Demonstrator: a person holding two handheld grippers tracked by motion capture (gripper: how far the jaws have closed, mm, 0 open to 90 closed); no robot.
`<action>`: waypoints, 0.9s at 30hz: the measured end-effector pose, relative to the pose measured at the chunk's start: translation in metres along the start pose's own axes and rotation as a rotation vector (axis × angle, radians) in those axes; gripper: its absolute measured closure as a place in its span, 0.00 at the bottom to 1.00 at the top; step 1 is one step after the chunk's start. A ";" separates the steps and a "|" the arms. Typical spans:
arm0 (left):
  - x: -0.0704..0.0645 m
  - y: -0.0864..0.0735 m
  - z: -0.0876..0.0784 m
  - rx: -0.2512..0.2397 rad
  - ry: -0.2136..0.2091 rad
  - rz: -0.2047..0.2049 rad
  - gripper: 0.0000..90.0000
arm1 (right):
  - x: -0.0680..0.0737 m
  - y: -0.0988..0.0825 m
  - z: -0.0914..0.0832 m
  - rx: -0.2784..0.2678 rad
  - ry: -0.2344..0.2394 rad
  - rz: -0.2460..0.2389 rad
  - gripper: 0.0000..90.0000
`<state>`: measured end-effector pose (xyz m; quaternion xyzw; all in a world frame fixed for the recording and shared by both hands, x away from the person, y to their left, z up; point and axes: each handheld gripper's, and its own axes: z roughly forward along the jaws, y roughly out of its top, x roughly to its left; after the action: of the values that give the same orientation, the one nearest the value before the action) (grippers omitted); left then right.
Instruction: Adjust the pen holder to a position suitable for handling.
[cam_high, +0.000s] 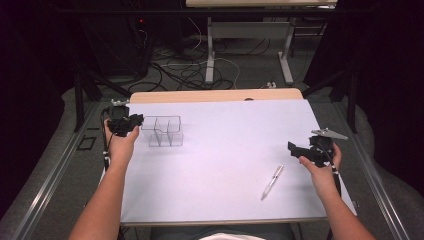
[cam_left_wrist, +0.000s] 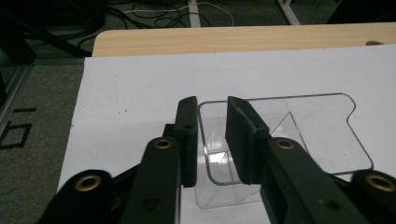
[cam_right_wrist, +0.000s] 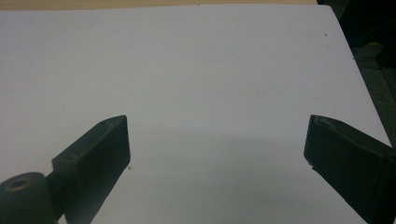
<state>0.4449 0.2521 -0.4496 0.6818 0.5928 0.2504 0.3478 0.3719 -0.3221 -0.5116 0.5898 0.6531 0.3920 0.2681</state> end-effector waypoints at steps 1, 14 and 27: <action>0.000 0.000 0.002 -0.003 0.000 0.002 0.85 | 0.000 0.000 0.000 0.000 0.001 0.000 0.07; 0.014 0.000 0.023 0.076 0.009 -0.012 1.00 | 0.000 -0.002 0.002 0.010 0.009 -0.002 0.09; 0.015 -0.004 0.039 0.109 -0.004 0.009 1.00 | 0.000 -0.003 0.003 0.018 0.014 0.000 0.10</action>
<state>0.4744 0.2597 -0.4783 0.7031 0.6017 0.2179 0.3101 0.3729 -0.3214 -0.5156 0.5894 0.6585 0.3902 0.2584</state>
